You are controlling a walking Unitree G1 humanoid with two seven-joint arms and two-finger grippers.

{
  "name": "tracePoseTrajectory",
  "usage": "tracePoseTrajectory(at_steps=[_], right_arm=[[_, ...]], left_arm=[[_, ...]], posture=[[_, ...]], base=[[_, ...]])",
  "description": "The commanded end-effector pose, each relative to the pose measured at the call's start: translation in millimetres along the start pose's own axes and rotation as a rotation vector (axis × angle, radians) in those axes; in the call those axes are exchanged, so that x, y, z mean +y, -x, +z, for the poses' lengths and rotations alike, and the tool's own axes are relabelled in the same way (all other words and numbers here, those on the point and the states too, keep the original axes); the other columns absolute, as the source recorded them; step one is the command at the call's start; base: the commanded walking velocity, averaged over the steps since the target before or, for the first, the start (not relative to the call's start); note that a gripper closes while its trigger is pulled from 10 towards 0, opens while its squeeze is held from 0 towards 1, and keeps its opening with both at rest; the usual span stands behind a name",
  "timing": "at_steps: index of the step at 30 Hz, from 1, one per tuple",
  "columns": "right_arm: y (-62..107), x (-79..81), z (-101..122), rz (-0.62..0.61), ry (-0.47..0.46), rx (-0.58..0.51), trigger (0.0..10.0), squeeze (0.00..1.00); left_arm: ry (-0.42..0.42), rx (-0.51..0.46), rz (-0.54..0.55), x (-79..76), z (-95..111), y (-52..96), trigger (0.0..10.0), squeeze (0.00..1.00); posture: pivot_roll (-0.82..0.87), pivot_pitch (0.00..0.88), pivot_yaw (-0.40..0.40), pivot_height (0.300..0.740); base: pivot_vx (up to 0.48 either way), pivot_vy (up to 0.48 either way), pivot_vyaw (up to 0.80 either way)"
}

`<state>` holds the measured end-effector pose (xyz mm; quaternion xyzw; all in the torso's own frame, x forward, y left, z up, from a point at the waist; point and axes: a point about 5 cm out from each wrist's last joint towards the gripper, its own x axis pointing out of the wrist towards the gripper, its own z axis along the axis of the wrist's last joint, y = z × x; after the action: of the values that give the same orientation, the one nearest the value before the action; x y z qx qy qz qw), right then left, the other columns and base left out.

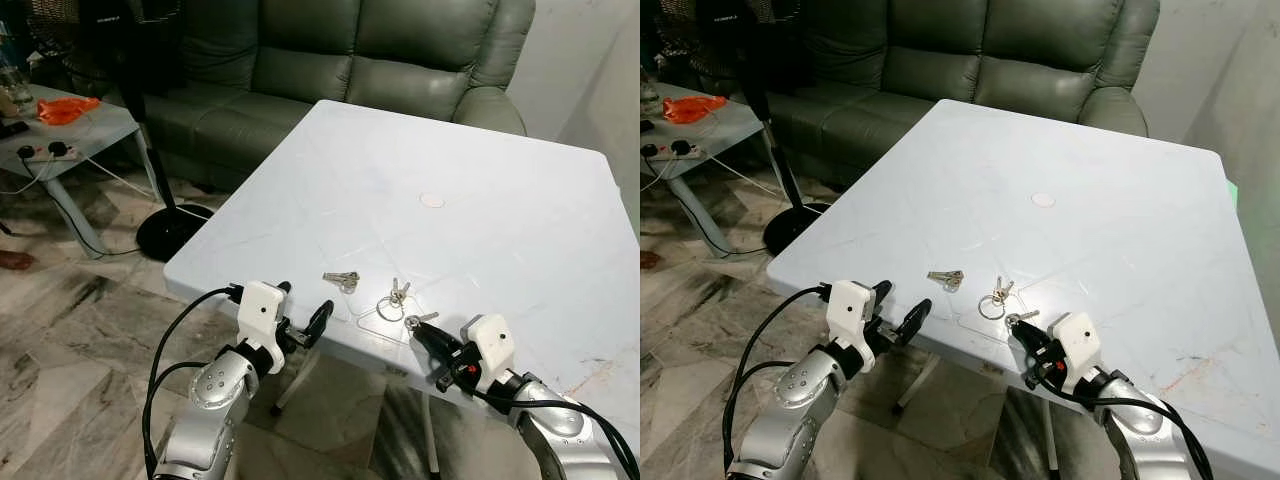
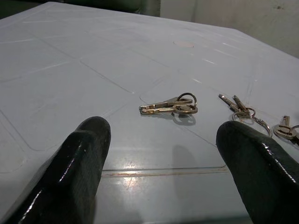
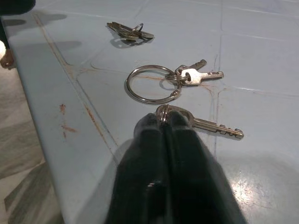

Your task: Hang keys on a hook

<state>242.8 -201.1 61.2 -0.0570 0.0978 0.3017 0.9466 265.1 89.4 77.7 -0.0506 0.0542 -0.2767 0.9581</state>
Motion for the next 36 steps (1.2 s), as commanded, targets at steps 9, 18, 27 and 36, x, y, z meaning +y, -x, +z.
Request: tracePoseTrajectory(at_steps=[9, 18, 27, 36], right_arm=[[-3.3, -1.9, 8.2, -0.018, -0.008, -0.030, 10.0, 0.00], [-4.4, 0.5, 11.2, -0.005, -0.034, -0.065, 0.0, 0.00], [-3.7, -0.6, 9.9, -0.013, -0.030, -0.041, 10.0, 0.00], [-5.9, -2.7, 10.0, -0.022, -0.021, -0.026, 10.0, 0.00]], left_arm=[[-0.007, -0.005, 0.005, 1.1, 3.3, -1.4, 10.0, 0.00], [-0.005, -0.006, 0.010, 1.2, 3.0, -0.9, 10.0, 0.00], [-0.004, -0.006, 0.009, 1.2, 3.4, -1.2, 10.0, 0.00], [0.000, -0.011, 0.009, 1.0, 4.1, -2.0, 10.0, 0.00]], posture=[[-0.01, 0.000, -0.028, 0.740], [-0.01, 0.000, -0.028, 0.740], [0.00, 0.000, -0.030, 0.740], [0.00, 0.000, -0.032, 0.740]], base=[[0.000, 0.000, 0.00], [0.000, 0.000, 0.00], [0.000, 0.000, 0.00], [0.000, 0.000, 0.00]])
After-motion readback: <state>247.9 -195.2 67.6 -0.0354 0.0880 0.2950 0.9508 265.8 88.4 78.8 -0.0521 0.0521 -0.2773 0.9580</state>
